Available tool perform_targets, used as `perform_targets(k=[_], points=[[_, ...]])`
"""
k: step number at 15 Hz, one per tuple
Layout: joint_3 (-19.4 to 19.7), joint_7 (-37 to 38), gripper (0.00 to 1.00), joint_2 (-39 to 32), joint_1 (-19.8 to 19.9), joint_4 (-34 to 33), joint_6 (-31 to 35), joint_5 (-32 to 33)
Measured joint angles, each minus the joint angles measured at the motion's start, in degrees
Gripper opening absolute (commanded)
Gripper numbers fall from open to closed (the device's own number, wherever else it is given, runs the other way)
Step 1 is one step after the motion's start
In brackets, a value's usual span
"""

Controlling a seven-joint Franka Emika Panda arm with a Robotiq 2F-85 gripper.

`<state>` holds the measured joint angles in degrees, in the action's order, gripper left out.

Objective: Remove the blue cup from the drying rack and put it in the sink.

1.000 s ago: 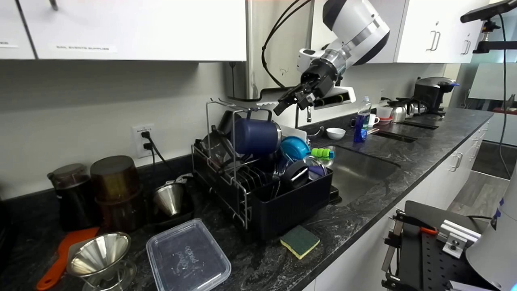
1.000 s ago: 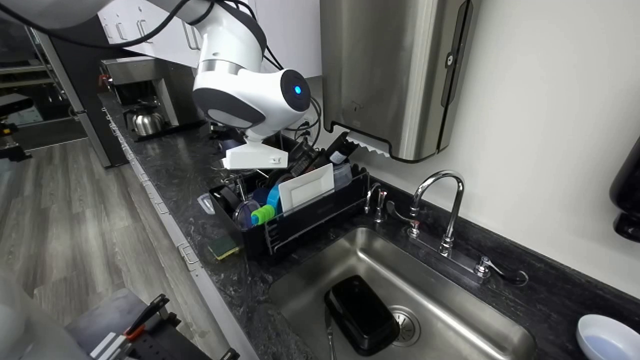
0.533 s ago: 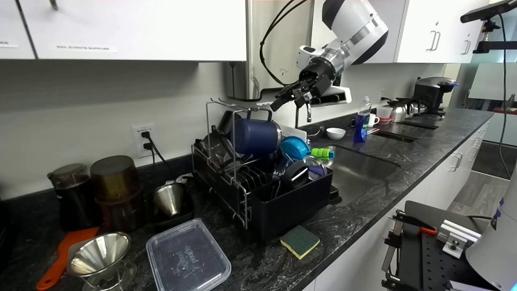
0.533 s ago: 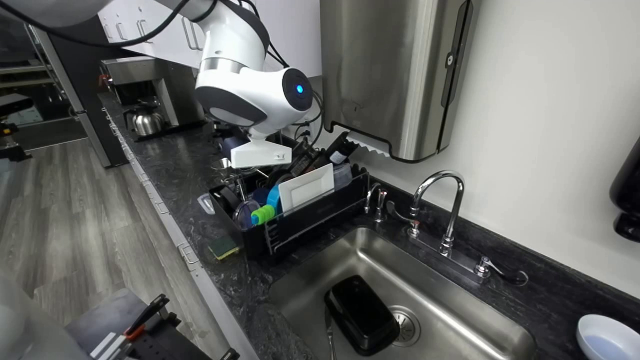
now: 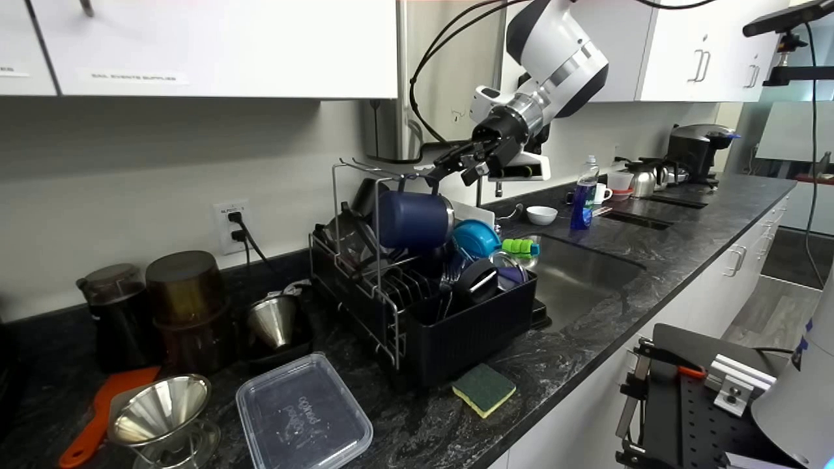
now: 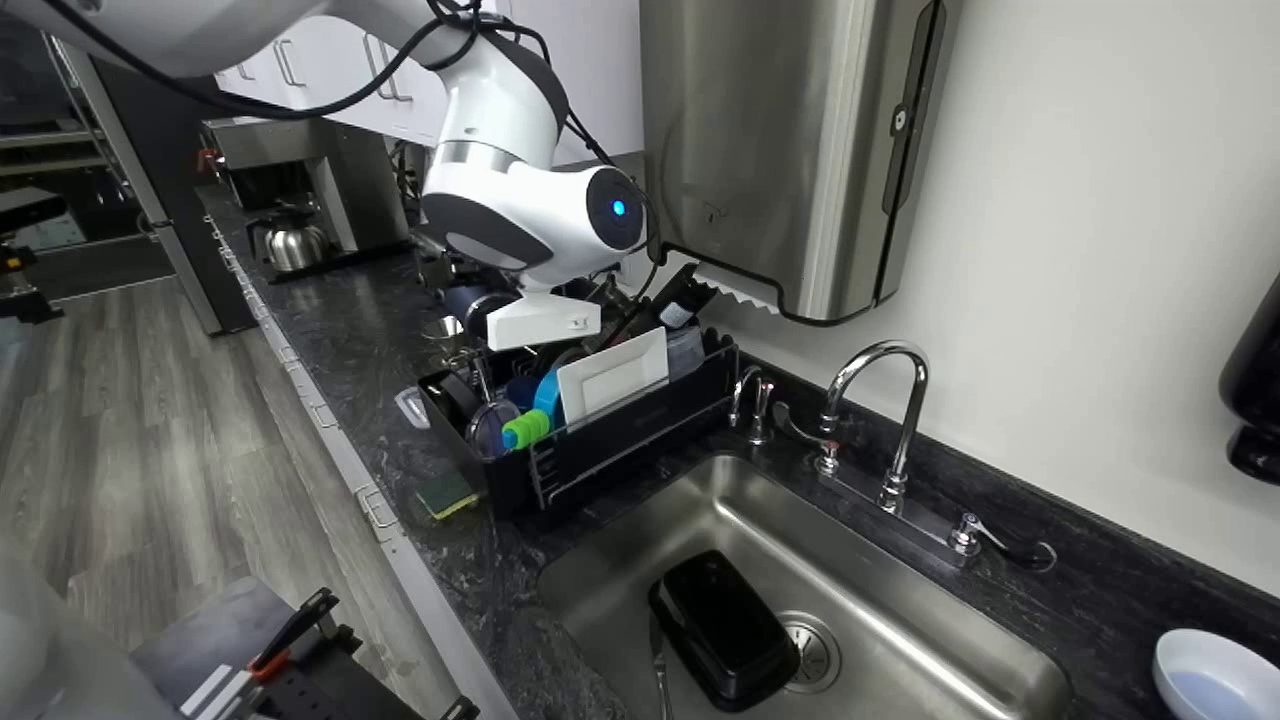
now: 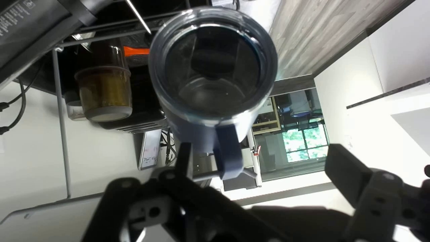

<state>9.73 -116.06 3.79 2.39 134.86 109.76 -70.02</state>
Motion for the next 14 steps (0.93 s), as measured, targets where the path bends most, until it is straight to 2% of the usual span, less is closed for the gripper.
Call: perform_targets(k=[10, 11, 12, 14], points=[[-0.8, -1.5, 1.00, -4.8, 0.1, -3.6, 0.0, -2.8], [-1.0, -1.5, 0.75, -5.0, 0.1, -3.7, 0.0, -3.0], [-1.1, -1.5, 0.74, -5.2, 0.1, -3.8, 0.0, -3.2], [-1.3, -1.6, 0.58, -5.5, 0.1, -4.0, 0.0, -3.7]])
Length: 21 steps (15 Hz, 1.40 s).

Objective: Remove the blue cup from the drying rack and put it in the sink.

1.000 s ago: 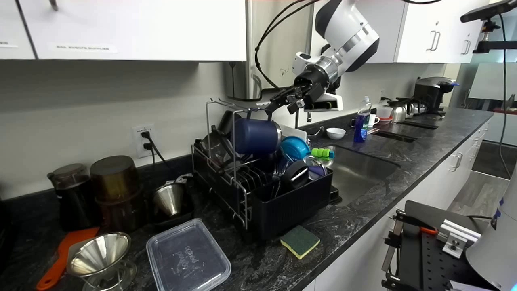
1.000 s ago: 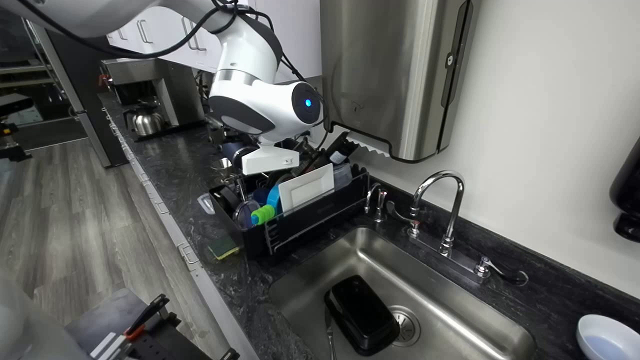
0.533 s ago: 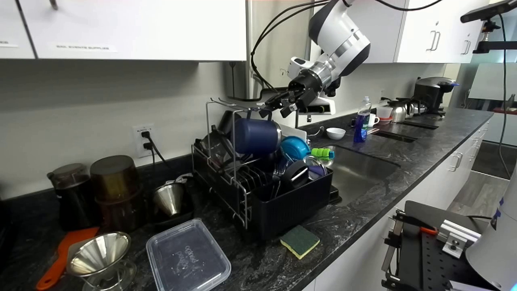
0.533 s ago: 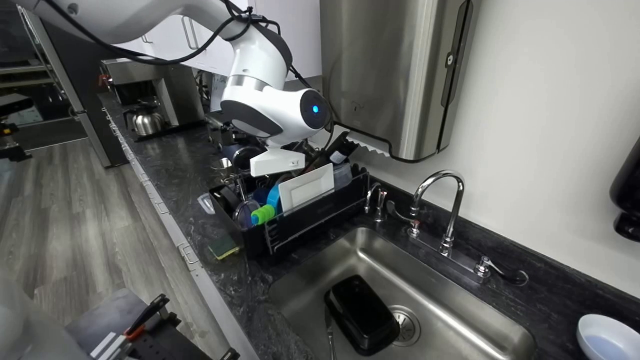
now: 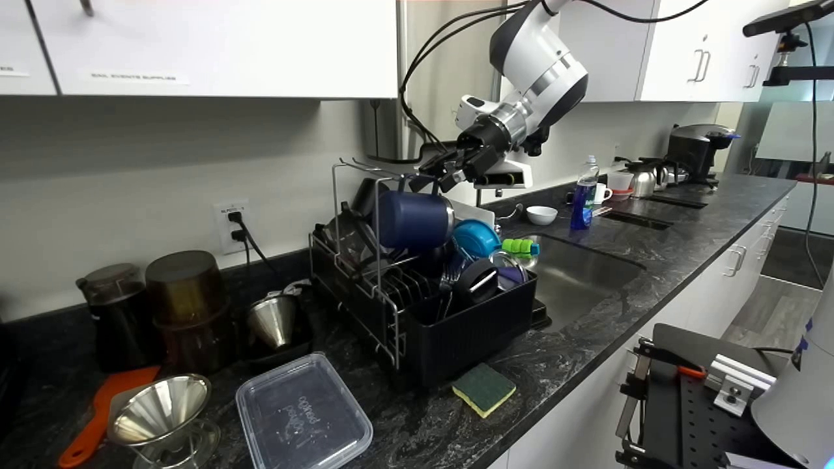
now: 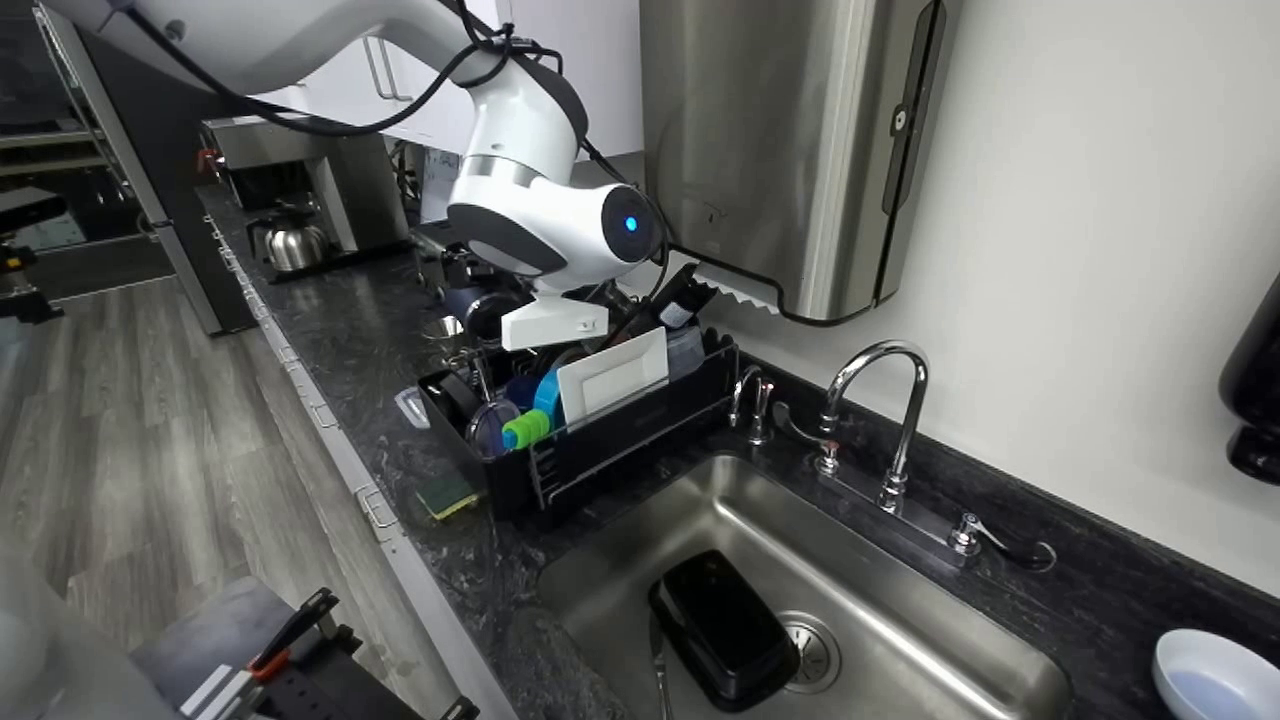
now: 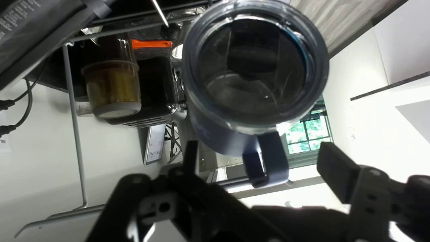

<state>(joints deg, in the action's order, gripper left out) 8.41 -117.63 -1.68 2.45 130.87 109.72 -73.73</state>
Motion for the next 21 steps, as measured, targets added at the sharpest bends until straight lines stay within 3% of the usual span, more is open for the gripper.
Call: perform_targets(k=[8, 21], points=[[-0.2, 0.0, 0.04, -0.2, 0.1, -0.3, -0.1, -0.2], [-1.8, 0.3, 0.04, 3.4, 0.2, 1.7, -0.3, 0.2]])
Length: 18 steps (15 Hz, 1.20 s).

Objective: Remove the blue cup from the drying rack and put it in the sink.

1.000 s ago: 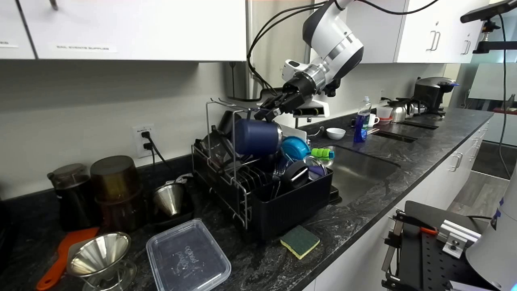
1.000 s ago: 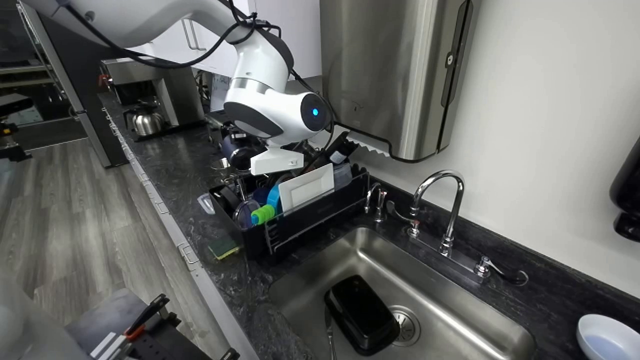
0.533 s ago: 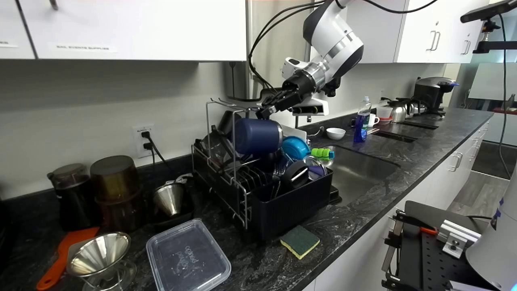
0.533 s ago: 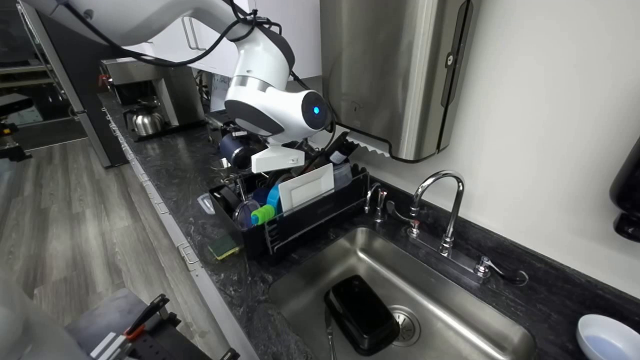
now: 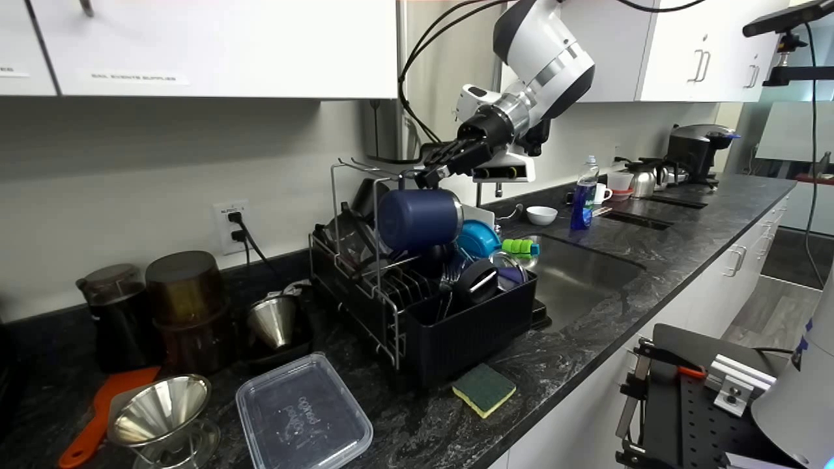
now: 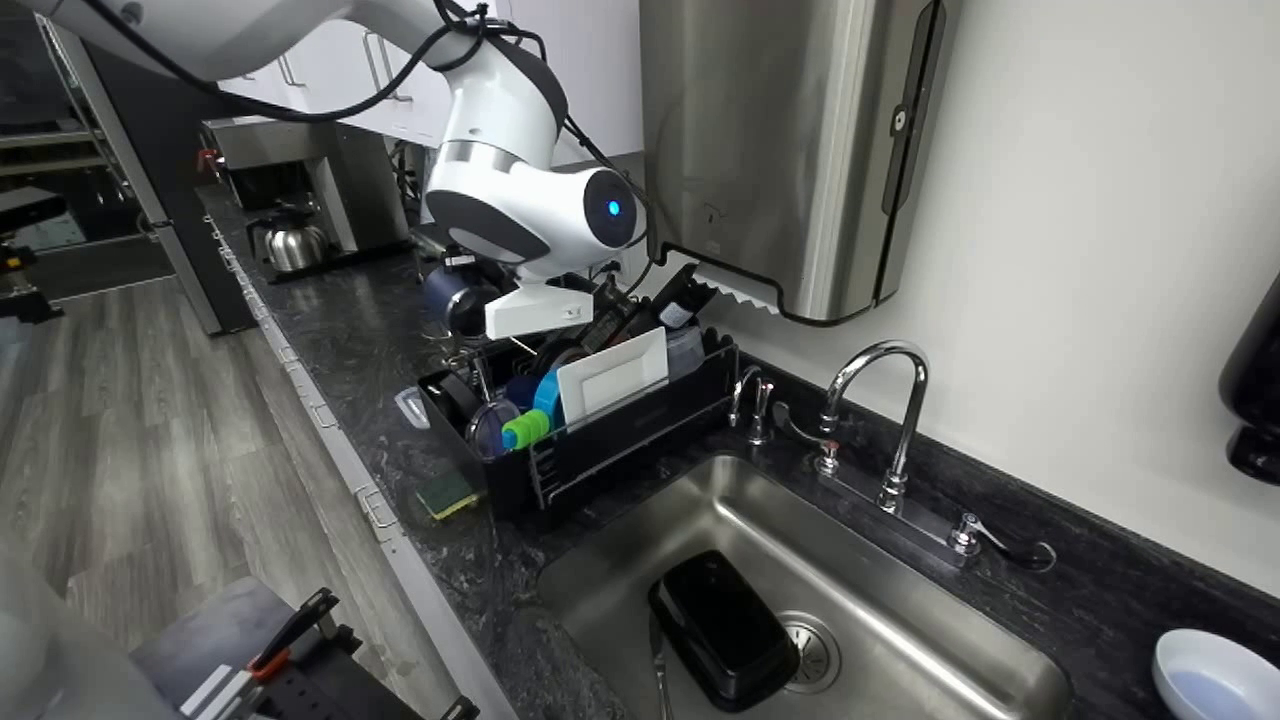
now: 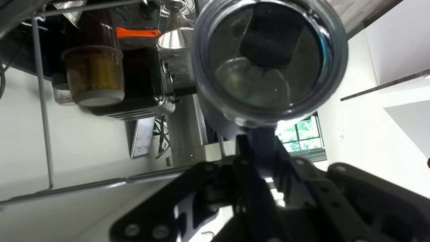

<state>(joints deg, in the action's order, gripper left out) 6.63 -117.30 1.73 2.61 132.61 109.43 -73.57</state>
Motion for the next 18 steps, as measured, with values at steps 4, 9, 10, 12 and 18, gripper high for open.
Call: perform_targets(k=[4, 9, 10, 12, 18], points=[[-1.1, 0.8, 0.04, 5.5, -0.1, 3.8, 0.0, 1.0], [-1.1, 2.3, 0.04, 9.9, 0.4, 6.6, 2.1, 5.5], [-1.1, 2.6, 0.04, 10.4, 0.6, 6.9, 3.1, 7.1], [-1.1, 3.3, 0.04, 11.0, 1.2, 7.3, 5.4, 10.3], [-0.7, 6.6, 0.04, 12.8, 2.2, 7.5, 9.7, 16.8]])
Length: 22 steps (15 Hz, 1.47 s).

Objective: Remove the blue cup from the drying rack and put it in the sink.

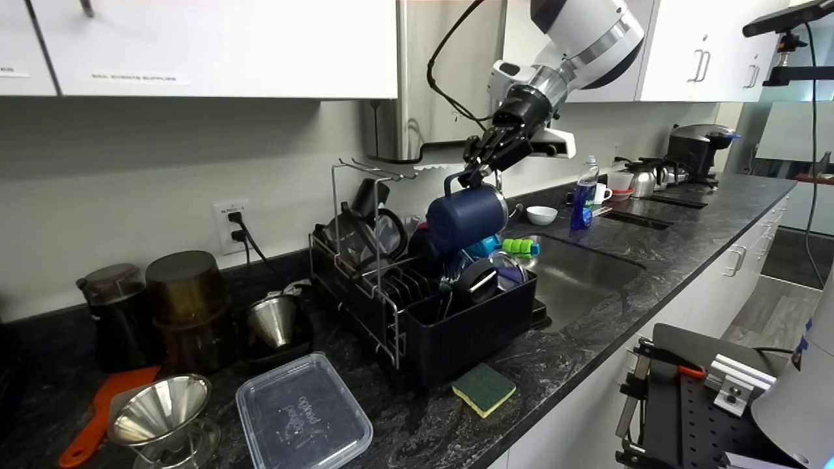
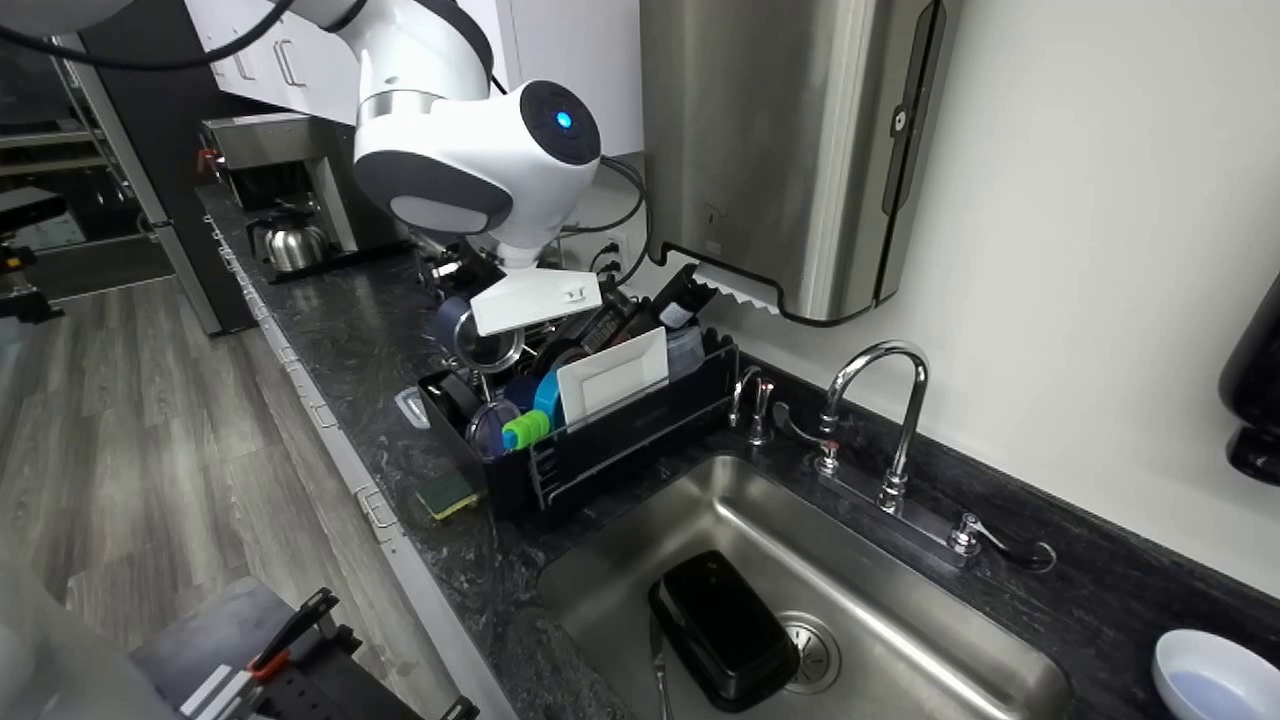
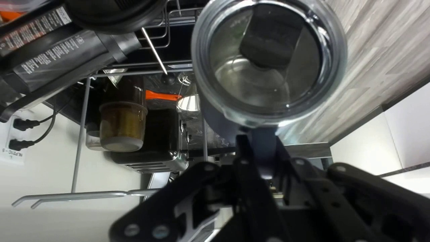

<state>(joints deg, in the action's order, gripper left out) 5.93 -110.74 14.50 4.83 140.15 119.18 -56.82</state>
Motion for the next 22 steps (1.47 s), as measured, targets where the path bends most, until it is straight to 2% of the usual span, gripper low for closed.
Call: perform_targets(k=[14, 22], points=[[3.7, 14.6, 0.04, 4.8, 0.9, -2.0, 1.0, 18.9], [8.5, 20.8, 0.04, 4.1, 1.7, -2.6, 3.5, 28.9]])
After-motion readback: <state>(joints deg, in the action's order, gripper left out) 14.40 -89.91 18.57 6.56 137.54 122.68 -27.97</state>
